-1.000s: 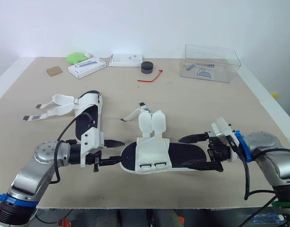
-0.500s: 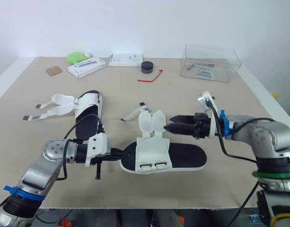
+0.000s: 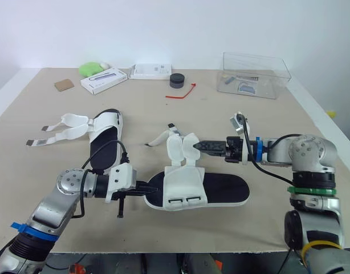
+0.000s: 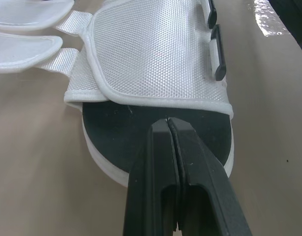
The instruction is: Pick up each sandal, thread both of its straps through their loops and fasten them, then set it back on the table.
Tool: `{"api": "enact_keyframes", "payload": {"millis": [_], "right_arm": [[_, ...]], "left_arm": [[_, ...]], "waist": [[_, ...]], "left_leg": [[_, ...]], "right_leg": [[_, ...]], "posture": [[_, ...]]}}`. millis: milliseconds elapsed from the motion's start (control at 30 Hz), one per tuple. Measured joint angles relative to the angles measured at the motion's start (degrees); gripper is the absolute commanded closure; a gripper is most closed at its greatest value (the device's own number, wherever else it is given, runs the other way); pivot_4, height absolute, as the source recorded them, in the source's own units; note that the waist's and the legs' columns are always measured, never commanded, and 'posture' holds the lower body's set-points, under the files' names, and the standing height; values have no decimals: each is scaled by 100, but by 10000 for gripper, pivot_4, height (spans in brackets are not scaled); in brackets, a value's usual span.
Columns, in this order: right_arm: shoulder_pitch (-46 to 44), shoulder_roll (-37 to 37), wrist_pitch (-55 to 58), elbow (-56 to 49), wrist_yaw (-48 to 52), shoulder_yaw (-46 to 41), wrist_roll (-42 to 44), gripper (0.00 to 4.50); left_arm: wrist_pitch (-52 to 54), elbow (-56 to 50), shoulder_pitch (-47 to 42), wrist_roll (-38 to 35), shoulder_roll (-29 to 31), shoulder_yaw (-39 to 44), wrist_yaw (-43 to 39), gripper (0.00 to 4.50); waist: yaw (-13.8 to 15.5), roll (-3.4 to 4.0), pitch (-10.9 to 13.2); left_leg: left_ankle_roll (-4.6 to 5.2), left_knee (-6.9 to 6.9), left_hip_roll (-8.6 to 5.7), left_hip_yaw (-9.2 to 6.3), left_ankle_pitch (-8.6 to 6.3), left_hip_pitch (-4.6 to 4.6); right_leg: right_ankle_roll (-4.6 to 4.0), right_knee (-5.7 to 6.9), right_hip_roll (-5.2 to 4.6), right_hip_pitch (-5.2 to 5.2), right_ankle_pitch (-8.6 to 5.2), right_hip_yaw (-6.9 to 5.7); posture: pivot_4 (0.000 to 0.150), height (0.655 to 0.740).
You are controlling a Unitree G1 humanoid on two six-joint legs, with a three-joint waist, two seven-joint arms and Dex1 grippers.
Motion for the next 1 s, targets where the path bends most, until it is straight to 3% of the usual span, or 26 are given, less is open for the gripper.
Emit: {"api": "enact_keyframes", "payload": {"millis": [367,600,1000], "right_arm": [[-855,775,-343,1724,-555,-565,-308,0],[-1316,867,-808,2590,-710,-871,-463,0],[-1532,868,-1139,3151,-498,-844,-669,0]], "left_arm": [[58,-169,17,7,-15,-11,122,44796],[141,-224,18,7,-18,-13,203,44796],[179,-339,67,7,-18,-21,235,44796]], "waist": [[-3,1,0],[-5,1,0],[-4,1,0]], "left_leg": [[0,-1,-2,3,0,-8],[0,-1,-1,3,0,-11],[0,-4,-1,1,0,-16]], "right_leg": [[0,-2,-6,-4,2,1],[0,-2,-5,-6,2,1],[0,-5,-5,-10,2,-1]], "posture": [[1500,7400],[1500,7400],[1500,7400]]}}
